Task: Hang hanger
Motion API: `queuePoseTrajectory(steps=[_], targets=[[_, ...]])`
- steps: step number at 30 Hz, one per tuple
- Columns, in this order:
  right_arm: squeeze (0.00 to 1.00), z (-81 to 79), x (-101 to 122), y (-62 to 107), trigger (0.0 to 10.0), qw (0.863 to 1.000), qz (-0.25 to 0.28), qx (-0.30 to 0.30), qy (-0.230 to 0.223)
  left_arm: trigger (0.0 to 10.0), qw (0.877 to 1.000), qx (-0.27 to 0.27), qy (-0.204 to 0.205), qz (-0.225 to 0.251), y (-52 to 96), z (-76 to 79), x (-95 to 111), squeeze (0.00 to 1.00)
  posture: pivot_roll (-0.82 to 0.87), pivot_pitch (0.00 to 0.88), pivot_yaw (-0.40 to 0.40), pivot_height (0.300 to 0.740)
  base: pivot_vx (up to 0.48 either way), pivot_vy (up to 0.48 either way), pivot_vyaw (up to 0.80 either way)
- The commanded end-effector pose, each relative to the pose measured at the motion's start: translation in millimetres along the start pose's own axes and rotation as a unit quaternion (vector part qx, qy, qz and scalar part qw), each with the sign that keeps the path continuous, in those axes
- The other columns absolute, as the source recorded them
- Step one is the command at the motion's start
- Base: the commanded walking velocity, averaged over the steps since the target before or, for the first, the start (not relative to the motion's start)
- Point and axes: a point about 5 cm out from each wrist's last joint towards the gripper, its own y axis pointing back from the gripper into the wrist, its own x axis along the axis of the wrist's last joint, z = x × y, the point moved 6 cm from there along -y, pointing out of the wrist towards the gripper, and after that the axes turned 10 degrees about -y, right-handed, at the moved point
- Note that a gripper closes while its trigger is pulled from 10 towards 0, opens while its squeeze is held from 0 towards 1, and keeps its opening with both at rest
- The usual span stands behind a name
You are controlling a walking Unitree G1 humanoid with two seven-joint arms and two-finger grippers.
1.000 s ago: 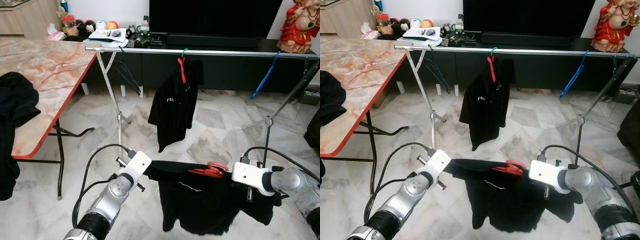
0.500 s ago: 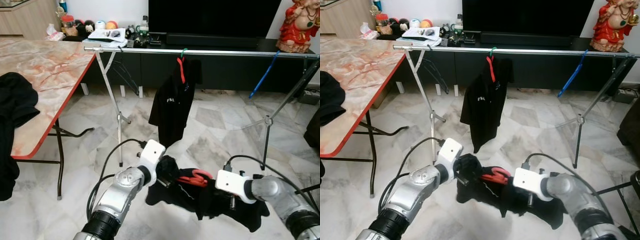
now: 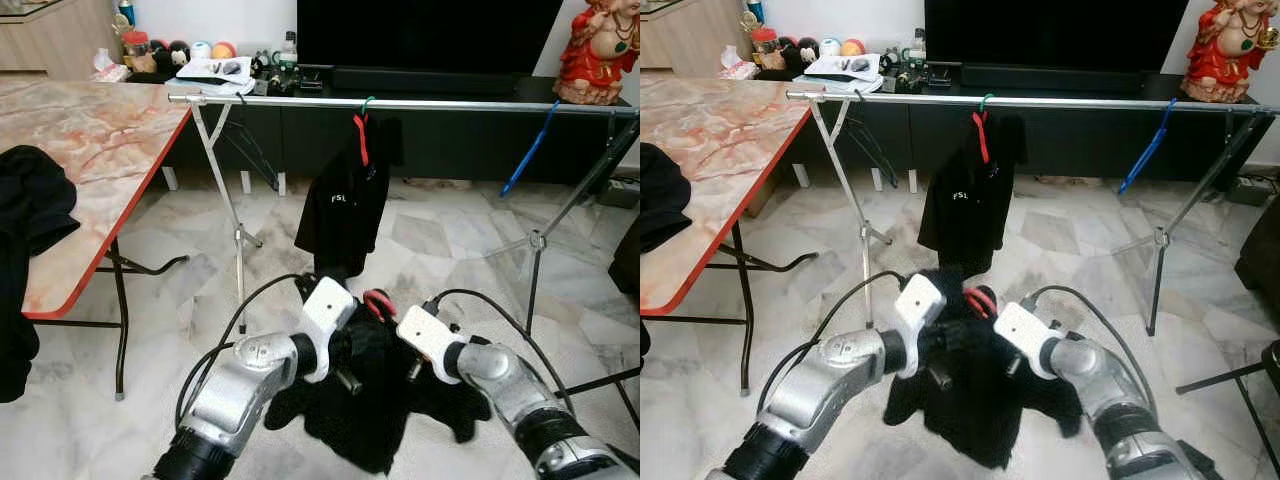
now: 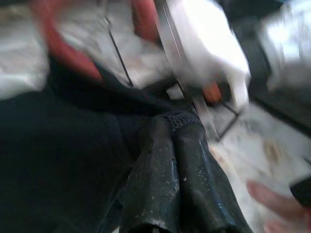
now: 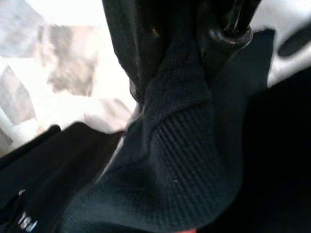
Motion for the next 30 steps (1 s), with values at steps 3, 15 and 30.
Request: queuePoseTrajectory(steps=[3, 15, 30], targets=[[0.0, 4.4, 40, -1.9, 10.0, 0.997, 0.073, 0.004, -0.038, 10.0, 0.997, -0.057, -0.035, -0.031, -2.8, 25.4, -6, 0.0, 0.01, 0.082, -0.01, 0.74, 0.0, 0.0, 0.0], [0.0, 11.8, 44, 2.7, 10.0, 0.995, 0.086, -0.002, -0.043, 10.0, 0.994, -0.078, -0.054, -0.048, -1.8, 33.2, -12, 1.0, 0.0, 0.082, -0.01, 0.74, 0.0, 0.0, 0.0], [0.0, 6.9, 36, 4.5, 10.0, 0.998, 0.064, 0.02, 0.007, 10.0, 0.996, -0.045, -0.065, -0.049, 6.9, 13.7, -12, 1.0, 0.0, 0.08, -0.01, 0.74, 0.0, 0.0, 0.0]])
